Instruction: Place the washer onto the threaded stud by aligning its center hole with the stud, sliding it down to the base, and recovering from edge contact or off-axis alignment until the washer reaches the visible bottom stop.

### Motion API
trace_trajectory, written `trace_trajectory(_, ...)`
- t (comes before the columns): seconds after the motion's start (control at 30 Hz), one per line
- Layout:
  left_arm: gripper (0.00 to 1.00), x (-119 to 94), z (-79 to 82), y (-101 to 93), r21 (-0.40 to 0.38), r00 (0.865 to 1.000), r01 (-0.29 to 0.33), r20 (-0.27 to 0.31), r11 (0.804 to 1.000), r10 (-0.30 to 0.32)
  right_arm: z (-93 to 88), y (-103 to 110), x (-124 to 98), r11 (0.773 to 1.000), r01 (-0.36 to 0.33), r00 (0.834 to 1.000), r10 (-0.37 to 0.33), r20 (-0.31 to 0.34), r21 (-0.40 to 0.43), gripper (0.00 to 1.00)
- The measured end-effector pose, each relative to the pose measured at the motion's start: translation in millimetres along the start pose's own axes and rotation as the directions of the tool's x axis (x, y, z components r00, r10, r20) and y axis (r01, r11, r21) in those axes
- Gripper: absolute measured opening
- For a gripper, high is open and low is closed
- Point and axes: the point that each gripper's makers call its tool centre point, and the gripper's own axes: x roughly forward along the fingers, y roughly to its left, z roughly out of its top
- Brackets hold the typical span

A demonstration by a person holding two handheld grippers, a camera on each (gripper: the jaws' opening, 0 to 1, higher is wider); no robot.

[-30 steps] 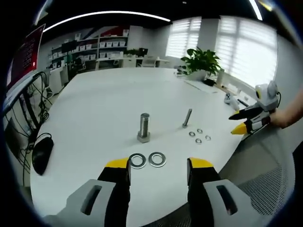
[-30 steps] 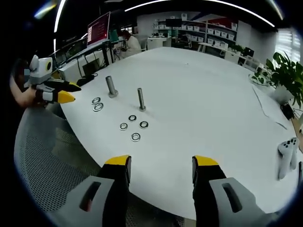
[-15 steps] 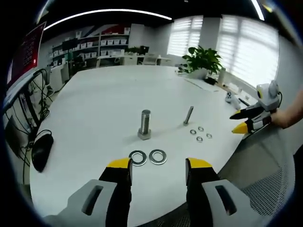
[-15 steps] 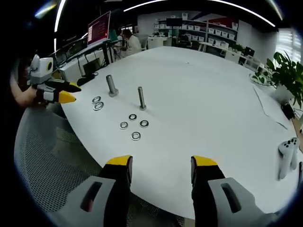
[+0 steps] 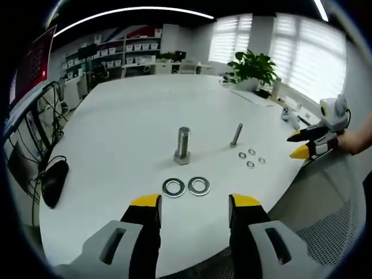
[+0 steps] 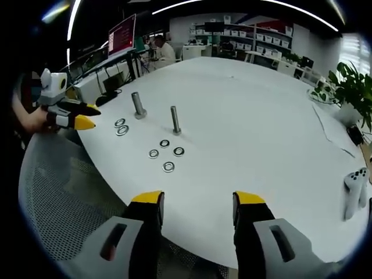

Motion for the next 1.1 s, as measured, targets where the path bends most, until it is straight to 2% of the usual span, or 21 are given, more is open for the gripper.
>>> trace_trajectory(0.13, 0.45, 1.3, -5.9, 4.0, 0.010, 0.999, -0.022, -0.031, 1.000, 0.022, 2.8, 2.8, -1.5, 1.000, -0.016, 1.000, 0.016, 0.013, 0.020, 0.47)
trace_trajectory(0.23, 0.45, -0.7, -6.0, 7.4, 0.004, 0.999, -0.038, -0.031, 0.999, 0.038, 7.8, 3.2, -3.7, 1.000, -0.018, 0.999, 0.017, 0.043, 0.026, 0.47)
trace_trajectory(0.5, 0.45, 0.4, -12.2, 13.2, 0.006, 0.995, -0.070, -0.070, 0.998, 0.070, 7.7, 5.6, -2.1, 0.999, -0.036, 0.999, 0.035, 0.042, 0.030, 0.47)
trace_trajectory(0.73, 0.45, 3.6, -20.3, 11.1, 0.014, 0.992, -0.052, -0.117, 0.999, 0.053, 7.3, 7.9, -0.8, 0.998, -0.051, 0.998, 0.049, 0.040, 0.037, 0.48)
trace_trajectory(1.1, 0.45, 5.7, -16.1, 6.4, 0.024, 0.992, -0.020, -0.121, 1.000, 0.023, 6.7, 13.2, 0.6, 0.996, -0.084, 0.996, 0.083, 0.028, 0.039, 0.48)
